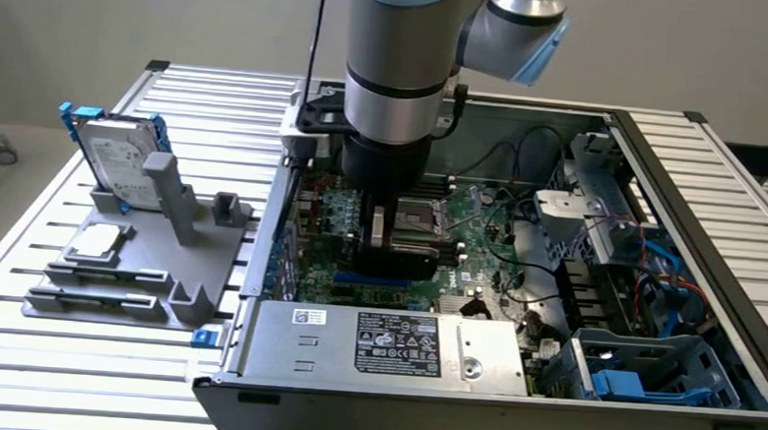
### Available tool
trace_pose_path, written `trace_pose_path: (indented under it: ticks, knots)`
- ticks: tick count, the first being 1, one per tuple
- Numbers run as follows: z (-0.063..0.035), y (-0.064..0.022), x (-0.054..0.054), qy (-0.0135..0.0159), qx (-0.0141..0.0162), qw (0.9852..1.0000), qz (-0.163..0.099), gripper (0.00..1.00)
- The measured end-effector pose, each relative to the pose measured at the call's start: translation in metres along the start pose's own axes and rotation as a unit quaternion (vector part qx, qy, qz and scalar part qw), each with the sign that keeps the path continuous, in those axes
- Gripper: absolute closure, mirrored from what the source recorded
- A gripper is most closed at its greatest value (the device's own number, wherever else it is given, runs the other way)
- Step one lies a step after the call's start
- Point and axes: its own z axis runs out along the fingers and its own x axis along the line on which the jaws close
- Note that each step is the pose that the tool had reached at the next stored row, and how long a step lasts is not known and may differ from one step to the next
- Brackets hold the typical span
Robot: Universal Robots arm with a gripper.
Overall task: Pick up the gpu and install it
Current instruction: 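Insert the gpu into the slot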
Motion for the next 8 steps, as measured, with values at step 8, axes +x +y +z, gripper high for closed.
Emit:
trace_pose_path:
  ticks: [8]
  knots:
    - [0.0023,-0.0002,0.0003,-0.0001,-0.0004,1.0000,-0.001,0.73]
